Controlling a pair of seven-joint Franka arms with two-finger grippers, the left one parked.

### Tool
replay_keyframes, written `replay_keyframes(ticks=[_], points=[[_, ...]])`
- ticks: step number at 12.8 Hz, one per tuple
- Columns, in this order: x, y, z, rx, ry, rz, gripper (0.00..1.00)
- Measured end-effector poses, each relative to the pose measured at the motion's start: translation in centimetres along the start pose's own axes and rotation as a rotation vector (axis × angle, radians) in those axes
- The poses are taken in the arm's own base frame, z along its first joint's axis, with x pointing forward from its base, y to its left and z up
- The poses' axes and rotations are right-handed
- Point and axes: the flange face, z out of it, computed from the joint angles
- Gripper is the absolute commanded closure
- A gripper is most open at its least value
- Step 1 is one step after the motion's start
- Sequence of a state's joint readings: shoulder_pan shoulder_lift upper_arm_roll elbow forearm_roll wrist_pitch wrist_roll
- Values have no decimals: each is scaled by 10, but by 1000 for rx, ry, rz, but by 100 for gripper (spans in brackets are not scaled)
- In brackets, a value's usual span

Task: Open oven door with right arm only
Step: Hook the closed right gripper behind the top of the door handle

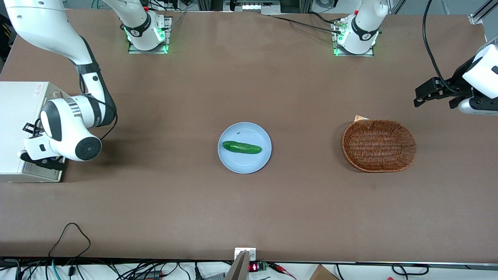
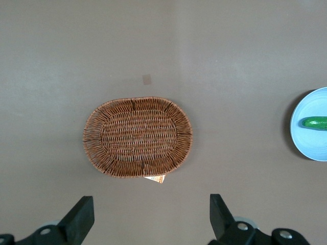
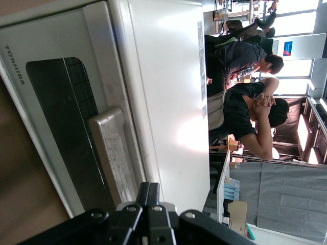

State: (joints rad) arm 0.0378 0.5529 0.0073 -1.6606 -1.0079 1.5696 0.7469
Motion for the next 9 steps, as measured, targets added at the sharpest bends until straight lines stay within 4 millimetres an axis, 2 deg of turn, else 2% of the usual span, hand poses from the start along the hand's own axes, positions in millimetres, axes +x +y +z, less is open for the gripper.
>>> replay_keyframes(ticks=[9], points=[[2, -16, 12, -1, 1, 27, 97]])
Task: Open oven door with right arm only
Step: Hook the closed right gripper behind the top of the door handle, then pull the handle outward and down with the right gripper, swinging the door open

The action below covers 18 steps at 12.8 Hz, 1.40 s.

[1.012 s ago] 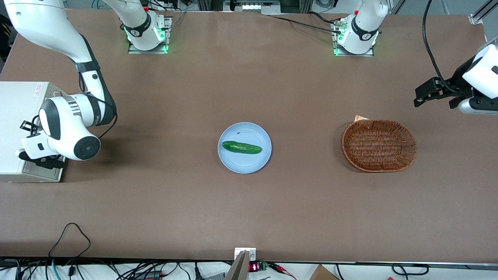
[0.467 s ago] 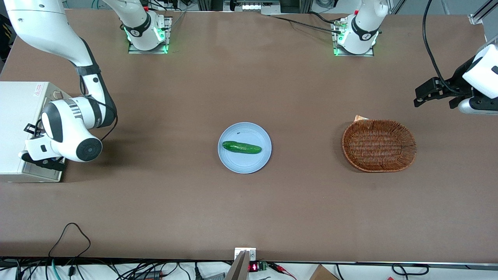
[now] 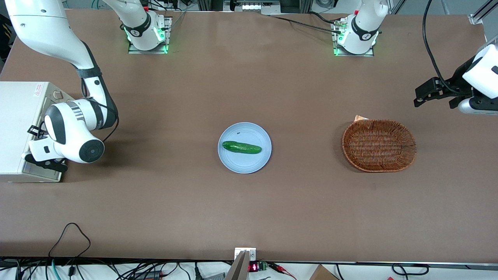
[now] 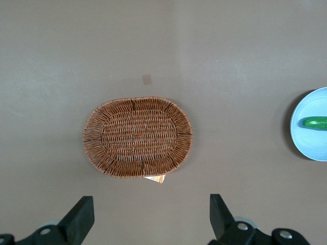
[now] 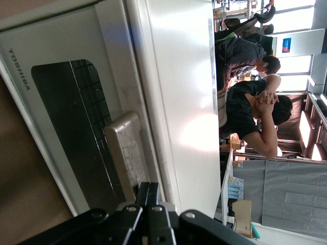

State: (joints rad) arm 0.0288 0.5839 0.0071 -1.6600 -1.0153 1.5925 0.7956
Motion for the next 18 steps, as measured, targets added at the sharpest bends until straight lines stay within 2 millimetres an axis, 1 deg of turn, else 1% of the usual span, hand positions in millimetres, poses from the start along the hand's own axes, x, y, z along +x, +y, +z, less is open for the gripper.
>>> replay_keyframes(ticks=[9, 14, 18], points=[[0, -4, 1, -1, -1, -6, 97], [-3, -11, -3, 1, 1, -16, 97], [-7, -16, -12, 15, 2, -23, 97]])
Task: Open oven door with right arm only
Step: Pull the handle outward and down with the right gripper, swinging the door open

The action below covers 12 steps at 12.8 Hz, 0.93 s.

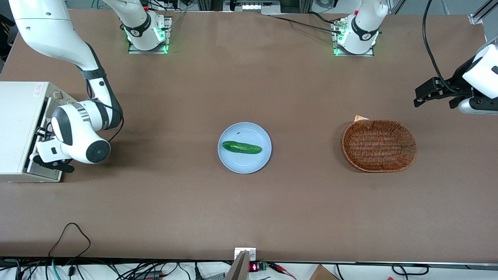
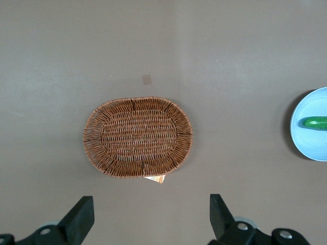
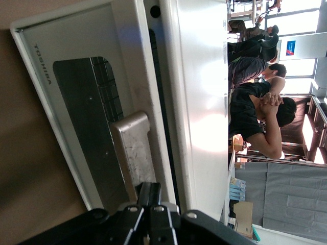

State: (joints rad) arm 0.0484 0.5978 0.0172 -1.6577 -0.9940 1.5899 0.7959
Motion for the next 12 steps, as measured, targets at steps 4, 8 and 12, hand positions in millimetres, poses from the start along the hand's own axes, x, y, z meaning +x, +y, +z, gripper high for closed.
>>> replay_keyframes(ticks=[4, 8, 12], points=[[-8, -15, -16, 30, 0, -19, 97], [-18, -41, -29, 31, 14, -59, 97], [-26, -70, -38, 34, 22, -97, 97]])
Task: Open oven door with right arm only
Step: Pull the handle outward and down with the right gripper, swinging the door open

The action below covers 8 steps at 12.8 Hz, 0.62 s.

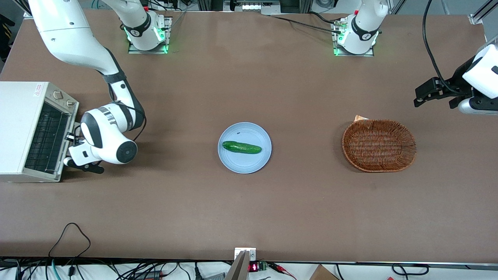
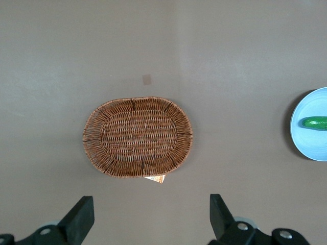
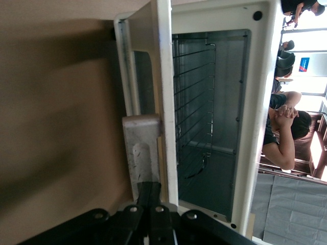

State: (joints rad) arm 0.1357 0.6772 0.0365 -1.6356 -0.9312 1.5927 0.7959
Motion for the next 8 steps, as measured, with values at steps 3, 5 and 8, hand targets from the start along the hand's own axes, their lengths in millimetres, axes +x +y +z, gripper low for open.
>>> replay_keyframes(ticks=[3, 5, 8], points=[[-3, -19, -3, 15, 2, -22, 97], [-4, -32, -3, 39, 5, -33, 97], [-5, -46, 0, 62, 9, -45, 97]])
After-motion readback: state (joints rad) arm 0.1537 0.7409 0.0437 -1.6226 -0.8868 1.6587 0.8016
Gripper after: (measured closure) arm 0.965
